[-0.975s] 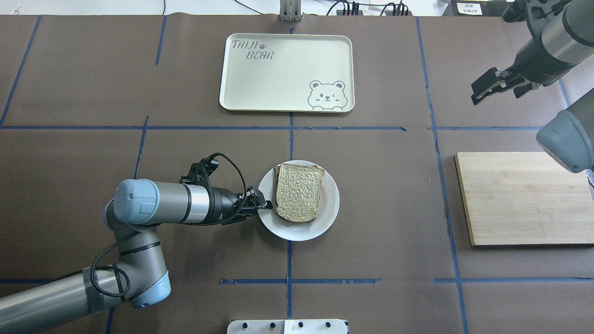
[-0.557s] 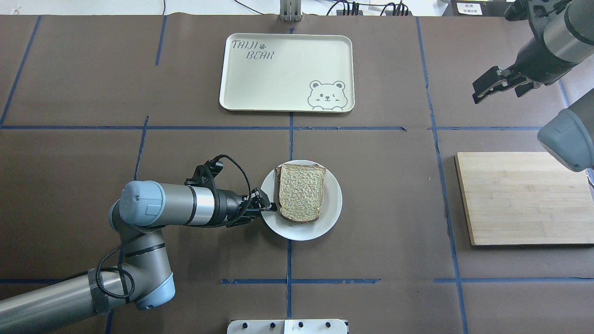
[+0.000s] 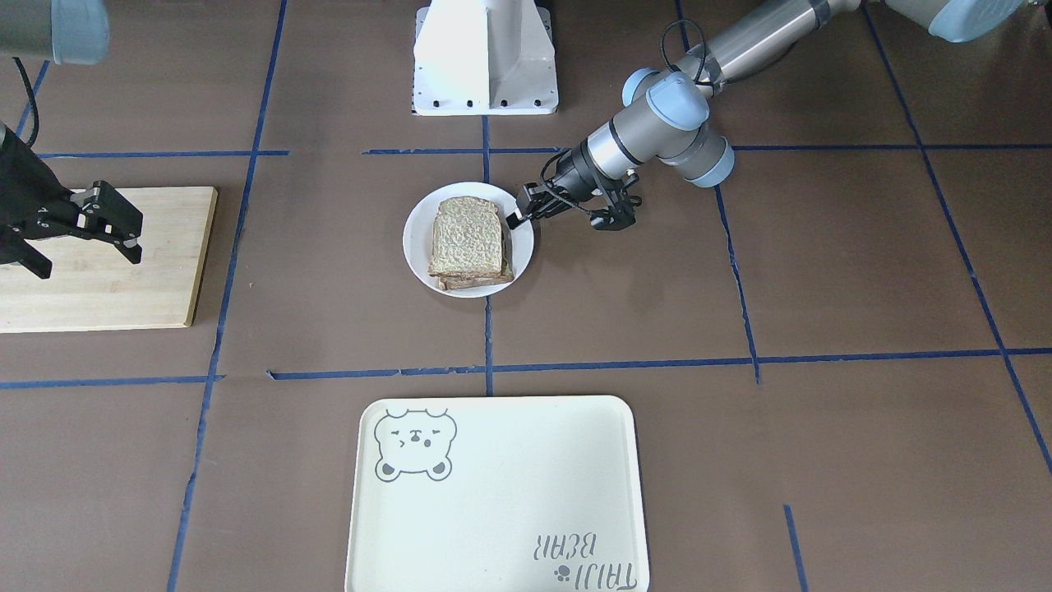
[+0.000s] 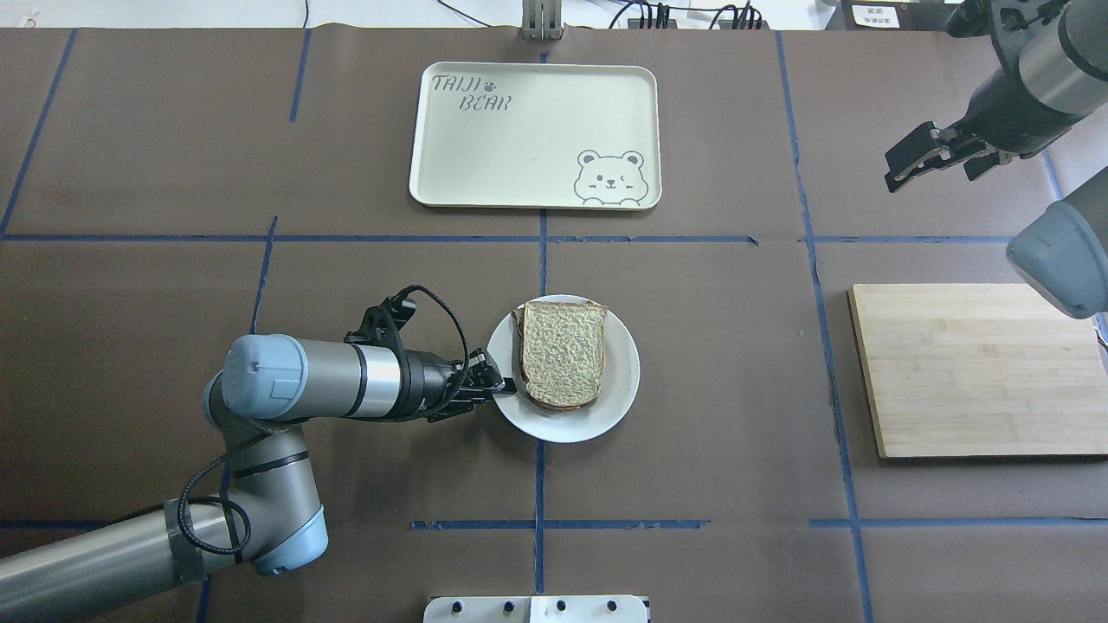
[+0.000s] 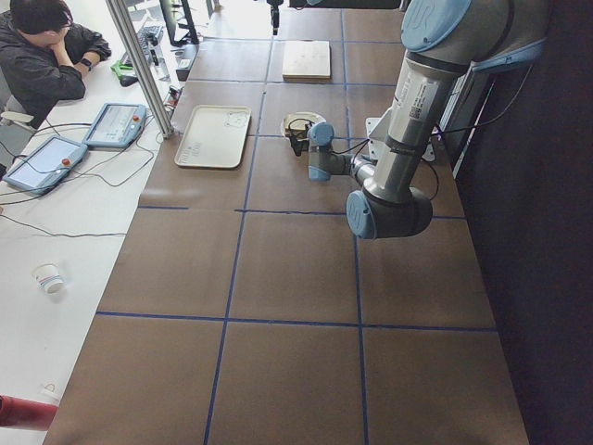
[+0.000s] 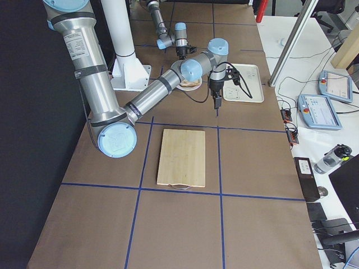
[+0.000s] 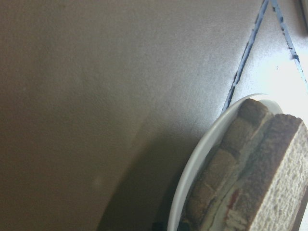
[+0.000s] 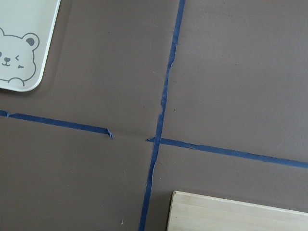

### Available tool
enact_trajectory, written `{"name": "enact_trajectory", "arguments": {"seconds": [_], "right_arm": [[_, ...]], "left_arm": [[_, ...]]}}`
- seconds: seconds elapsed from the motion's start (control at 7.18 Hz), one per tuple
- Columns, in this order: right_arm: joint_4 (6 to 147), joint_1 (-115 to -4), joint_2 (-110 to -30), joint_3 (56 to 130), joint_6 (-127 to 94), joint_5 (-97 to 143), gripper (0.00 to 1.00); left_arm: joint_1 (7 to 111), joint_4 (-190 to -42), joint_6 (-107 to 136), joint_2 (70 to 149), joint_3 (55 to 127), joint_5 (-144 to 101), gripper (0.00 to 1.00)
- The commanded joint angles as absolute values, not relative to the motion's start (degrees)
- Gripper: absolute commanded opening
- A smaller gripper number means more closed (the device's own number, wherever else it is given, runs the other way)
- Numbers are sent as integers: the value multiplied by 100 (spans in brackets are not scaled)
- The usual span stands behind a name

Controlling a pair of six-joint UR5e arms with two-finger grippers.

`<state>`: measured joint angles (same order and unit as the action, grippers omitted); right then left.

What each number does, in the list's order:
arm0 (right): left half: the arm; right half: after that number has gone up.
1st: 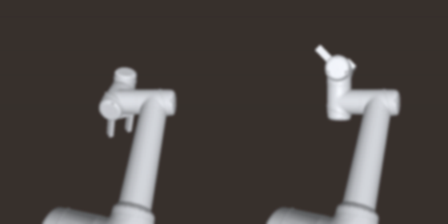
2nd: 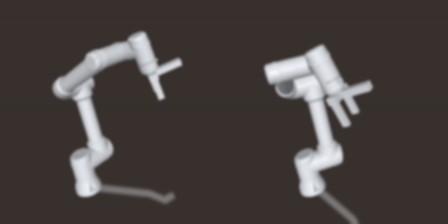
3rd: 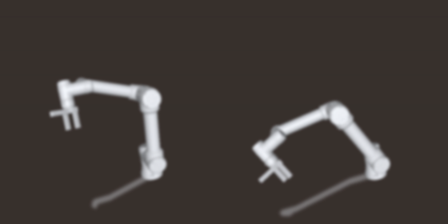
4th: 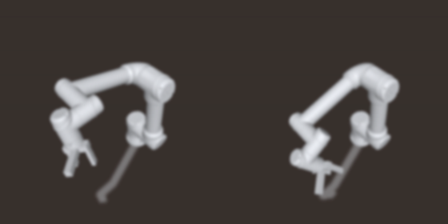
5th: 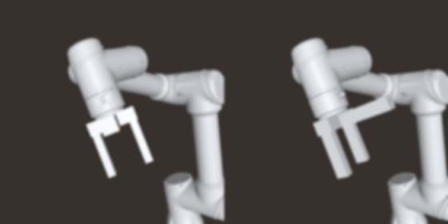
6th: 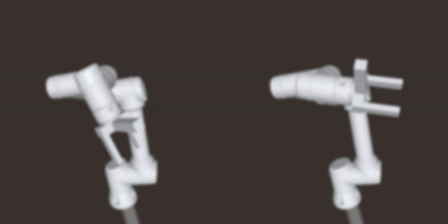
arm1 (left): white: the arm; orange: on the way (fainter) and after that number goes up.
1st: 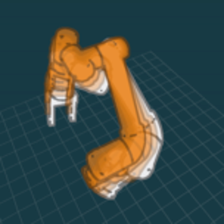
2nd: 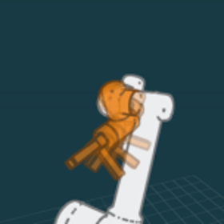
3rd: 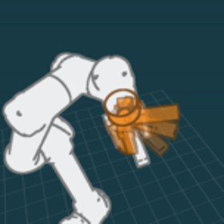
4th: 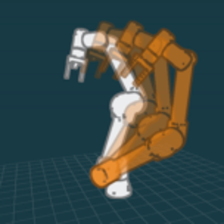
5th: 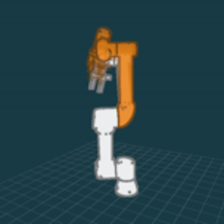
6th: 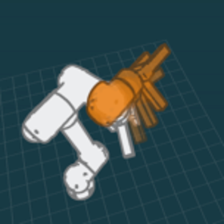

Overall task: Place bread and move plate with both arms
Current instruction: 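Grasp the rim of the white plate nearest the left gripper, then slide the plate with the left gripper onto the cream bear tray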

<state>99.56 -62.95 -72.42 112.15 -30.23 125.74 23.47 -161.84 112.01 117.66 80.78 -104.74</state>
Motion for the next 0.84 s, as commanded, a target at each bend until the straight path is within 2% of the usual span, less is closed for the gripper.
{"name": "enact_trajectory", "arguments": {"seconds": [0.0, 0.7], "right_arm": [[9949, -6302, -7269, 11215, -3023, 12577, 100], [9940, -6389, -7426, 11232, -2971, 12560, 100]], "left_arm": [[2452, -16189, 11206, 11830, 8147, -10485, 0], [2759, -17031, 11836, 11909, 8183, -10355, 0]]}}
